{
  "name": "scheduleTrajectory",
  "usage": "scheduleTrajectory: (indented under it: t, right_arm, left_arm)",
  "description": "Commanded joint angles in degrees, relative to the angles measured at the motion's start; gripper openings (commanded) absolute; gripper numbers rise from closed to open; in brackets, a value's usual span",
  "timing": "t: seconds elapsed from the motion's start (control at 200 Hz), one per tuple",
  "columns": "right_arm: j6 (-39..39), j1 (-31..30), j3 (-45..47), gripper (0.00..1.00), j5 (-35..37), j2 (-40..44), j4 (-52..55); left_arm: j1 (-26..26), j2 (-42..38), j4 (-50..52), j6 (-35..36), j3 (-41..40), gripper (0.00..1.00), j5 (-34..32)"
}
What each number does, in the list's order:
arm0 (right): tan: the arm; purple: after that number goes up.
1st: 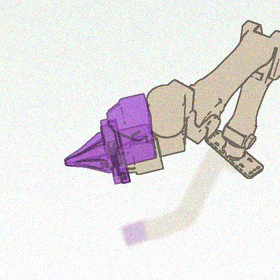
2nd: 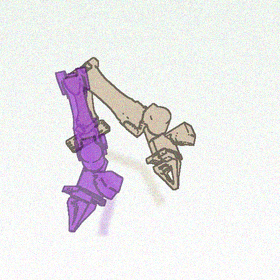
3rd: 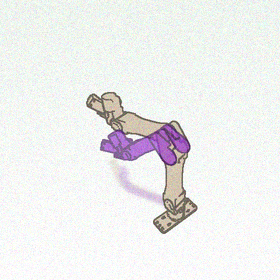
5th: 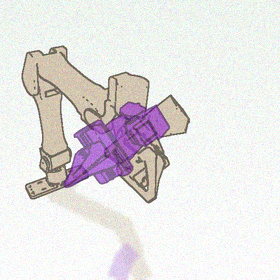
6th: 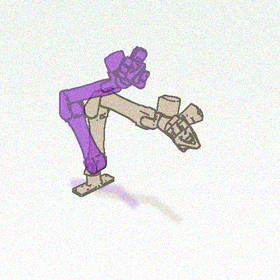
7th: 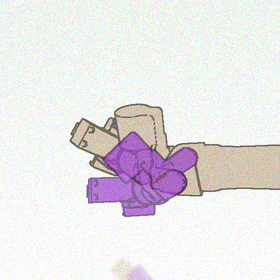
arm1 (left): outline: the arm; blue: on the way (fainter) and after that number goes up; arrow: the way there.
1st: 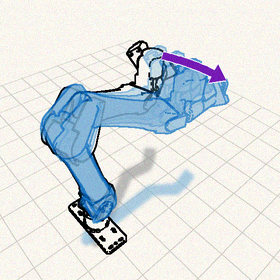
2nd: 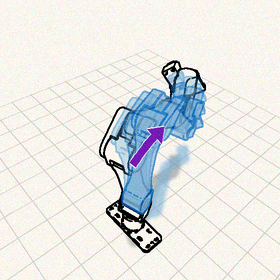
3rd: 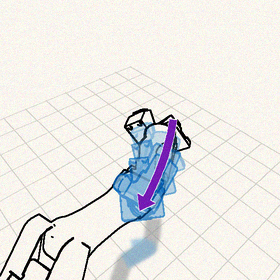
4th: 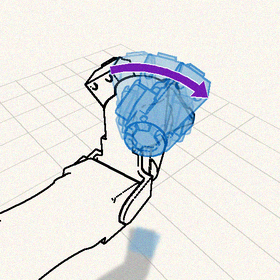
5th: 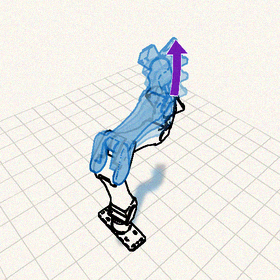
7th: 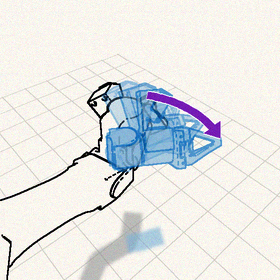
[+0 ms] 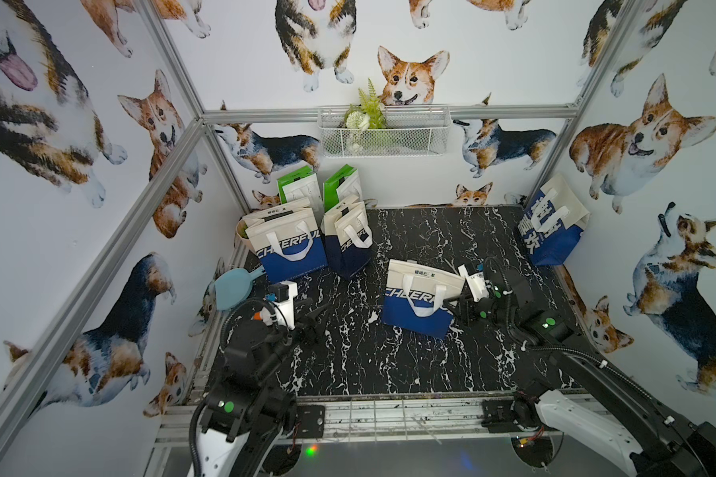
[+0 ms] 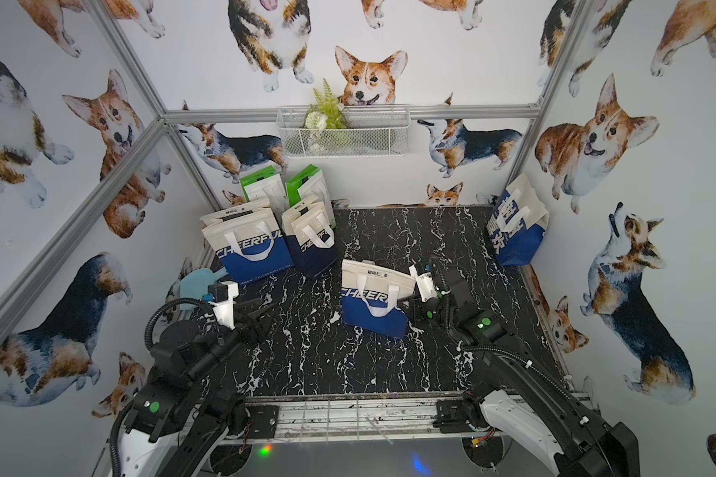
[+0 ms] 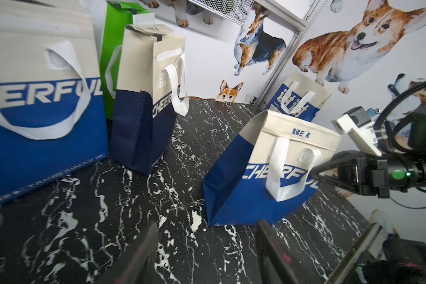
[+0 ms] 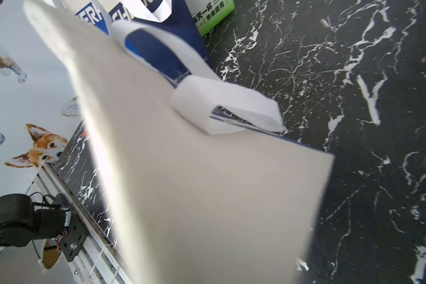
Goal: Open the takeout bag
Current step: Move the takeout bag to the center of the board.
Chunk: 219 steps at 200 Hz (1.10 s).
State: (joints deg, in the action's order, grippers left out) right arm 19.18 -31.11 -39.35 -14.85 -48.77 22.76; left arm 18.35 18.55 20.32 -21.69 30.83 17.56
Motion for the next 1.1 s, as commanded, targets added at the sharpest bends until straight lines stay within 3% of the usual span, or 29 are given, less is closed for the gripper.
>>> scheduleTrajectory:
  t: [0.0,0.135,0.29,0.395,0.536,0.696,0.856,1.091]
  right_arm:
    - [0.53,-0.09,0.68,0.34,4.91,1.15,0.82]
    - [0.84,-0.09,1.38,0.38,6.56,3.25,-0.68]
    - [0.33,-0.09,1.37,0.39,9.87,4.94,-0.33]
    - [-0.11,-0.09,2.04,0.41,12.27,6.45,-0.94]
    - [-0.27,-0.02,2.7,0.44,17.12,8.4,-0.59]
    - [-0.11,0.0,3.19,0.45,18.41,12.1,-0.35]
    - [0.02,-0.04,2.88,0.44,17.32,15.97,0.99]
    - [-0.09,-0.01,1.3,0.43,15.42,17.89,4.13]
  left_arm:
    - [0.15,3.67,-18.12,-10.16,-4.16,0.65,5.76]
    - [4.1,10.39,-29.94,-12.27,-8.47,0.67,3.33]
    - [15.7,19.7,-34.73,-3.32,-8.25,0.71,-5.88]
    - [21.14,27.63,-38.36,2.42,-6.48,0.73,-8.36]
    - [22.03,37.08,-46.79,5.39,-4.64,0.75,-4.83]
    - [22.69,46.28,-45.85,12.29,1.67,0.75,-1.53]
    - [22.75,51.44,-43.76,15.67,4.5,0.75,-3.86]
    - [22.75,57.82,-47.39,17.05,5.09,0.59,8.93]
